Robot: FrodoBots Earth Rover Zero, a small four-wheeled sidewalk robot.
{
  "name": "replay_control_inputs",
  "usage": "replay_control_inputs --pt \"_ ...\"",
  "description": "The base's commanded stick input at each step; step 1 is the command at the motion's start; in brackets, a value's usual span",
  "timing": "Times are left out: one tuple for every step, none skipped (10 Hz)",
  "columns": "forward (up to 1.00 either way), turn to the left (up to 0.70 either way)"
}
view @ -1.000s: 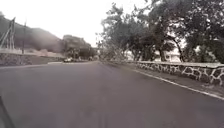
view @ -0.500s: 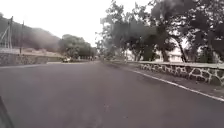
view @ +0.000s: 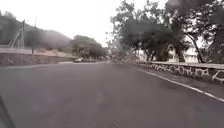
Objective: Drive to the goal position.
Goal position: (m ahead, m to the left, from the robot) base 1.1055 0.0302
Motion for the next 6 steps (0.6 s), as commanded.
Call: replay_control_inputs --pt "0.85 0.00" --pt "0.85 0.00" --pt "0.85 0.00" --pt "0.85 0.00" --pt "0.85 0.00" --pt "0.85 0.00"
